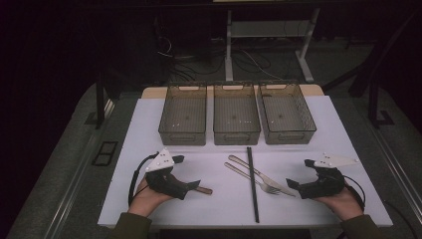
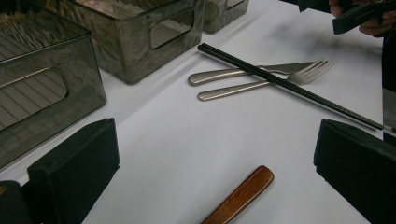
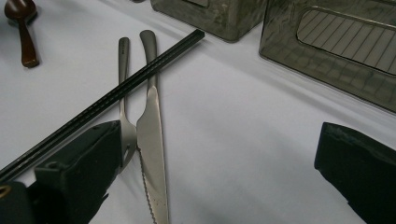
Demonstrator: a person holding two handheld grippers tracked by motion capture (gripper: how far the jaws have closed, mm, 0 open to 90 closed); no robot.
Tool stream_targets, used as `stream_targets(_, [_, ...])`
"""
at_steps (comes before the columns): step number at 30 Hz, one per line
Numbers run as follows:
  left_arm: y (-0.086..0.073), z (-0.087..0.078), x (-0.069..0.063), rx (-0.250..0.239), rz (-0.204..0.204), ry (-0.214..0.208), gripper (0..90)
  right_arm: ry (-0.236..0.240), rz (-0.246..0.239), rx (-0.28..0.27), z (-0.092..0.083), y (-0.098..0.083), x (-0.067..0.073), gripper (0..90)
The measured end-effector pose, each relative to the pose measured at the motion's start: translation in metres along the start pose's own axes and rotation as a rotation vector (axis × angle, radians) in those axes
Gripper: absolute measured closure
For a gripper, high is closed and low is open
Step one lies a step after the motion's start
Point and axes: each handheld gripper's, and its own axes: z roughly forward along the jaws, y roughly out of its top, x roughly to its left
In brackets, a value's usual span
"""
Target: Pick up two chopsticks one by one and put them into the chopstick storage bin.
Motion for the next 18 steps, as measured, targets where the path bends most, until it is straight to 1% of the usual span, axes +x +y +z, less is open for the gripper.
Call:
stream_targets(8, [-0.001,0.001,-0.001,-0.002,-0.007,-0.001,0.0,-0.002,0.004,0.002,0.004,0.005,0.002,0.8])
stream_targets(12, [-0.002,0.0,-0.001,-0.004,-0.005,-0.001,0.0,0.009,-0.001,0.01,0.009,0.011,0.003,0.9])
stream_targets(15, [-0.003,0.001,-0.002,-0.003,-0.009,-0.002,0.0,0.008,-0.006,0.014,0.012,0.016,0.004,0.9])
stream_targets(17, [-0.003,0.002,-0.002,0.003,-0.004,-0.005,0.0,0.01,-0.006,0.016,0.013,0.018,0.004,0.9])
stream_targets(18, [-0.003,0.002,-0.002,0.004,-0.002,-0.004,0.0,0.009,-0.007,0.026,0.015,0.021,0.004,0.9])
